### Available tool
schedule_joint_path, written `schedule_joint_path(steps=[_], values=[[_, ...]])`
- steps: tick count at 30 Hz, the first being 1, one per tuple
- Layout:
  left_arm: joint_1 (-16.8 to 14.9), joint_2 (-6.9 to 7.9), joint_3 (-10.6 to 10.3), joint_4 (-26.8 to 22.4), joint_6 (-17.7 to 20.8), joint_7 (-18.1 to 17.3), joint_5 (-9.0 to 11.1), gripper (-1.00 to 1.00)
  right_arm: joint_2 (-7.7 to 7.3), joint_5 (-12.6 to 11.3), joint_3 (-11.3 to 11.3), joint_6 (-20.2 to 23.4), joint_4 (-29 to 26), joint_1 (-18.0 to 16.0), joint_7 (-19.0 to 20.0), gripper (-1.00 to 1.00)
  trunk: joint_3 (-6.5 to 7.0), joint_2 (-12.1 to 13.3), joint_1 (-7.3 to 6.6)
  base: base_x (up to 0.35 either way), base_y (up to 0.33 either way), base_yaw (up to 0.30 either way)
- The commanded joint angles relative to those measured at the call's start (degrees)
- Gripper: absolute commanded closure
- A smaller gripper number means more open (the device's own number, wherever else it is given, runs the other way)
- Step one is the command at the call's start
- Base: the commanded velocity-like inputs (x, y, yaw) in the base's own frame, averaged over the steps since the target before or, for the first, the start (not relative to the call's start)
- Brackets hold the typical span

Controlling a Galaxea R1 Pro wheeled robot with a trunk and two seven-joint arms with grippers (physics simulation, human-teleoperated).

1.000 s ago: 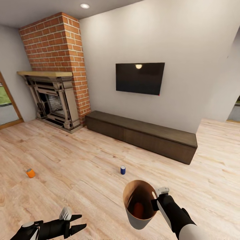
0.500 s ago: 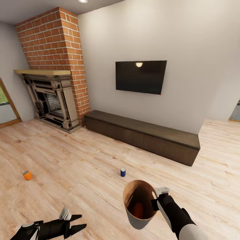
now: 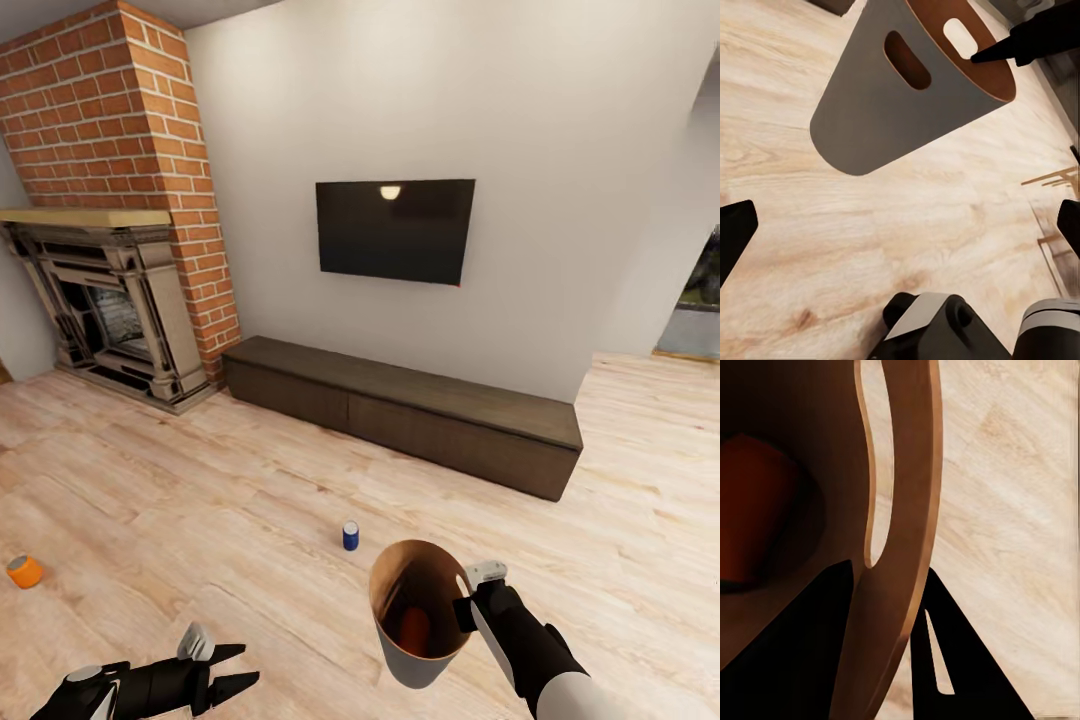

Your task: Put the three can of soda from the living room inside the tash can in the kitchen.

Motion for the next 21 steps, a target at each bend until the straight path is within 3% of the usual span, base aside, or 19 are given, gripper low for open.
schedule_joint_path(steps=[1, 21], values=[[0.0, 0.00, 0.0, 0.0, 0.0, 0.0, 0.0, -1.00, 0.01, -0.3, 0.0, 0.0, 0.0, 0.0, 0.0, 1.00, -0.02, 0.0, 0.00, 0.069, 0.000, -0.275], [0.0, 0.00, 0.0, 0.0, 0.0, 0.0, 0.0, -1.00, 0.01, -0.3, 0.0, 0.0, 0.0, 0.0, 0.1, 1.00, -0.65, 0.0, 0.00, 0.011, 0.000, -0.285]])
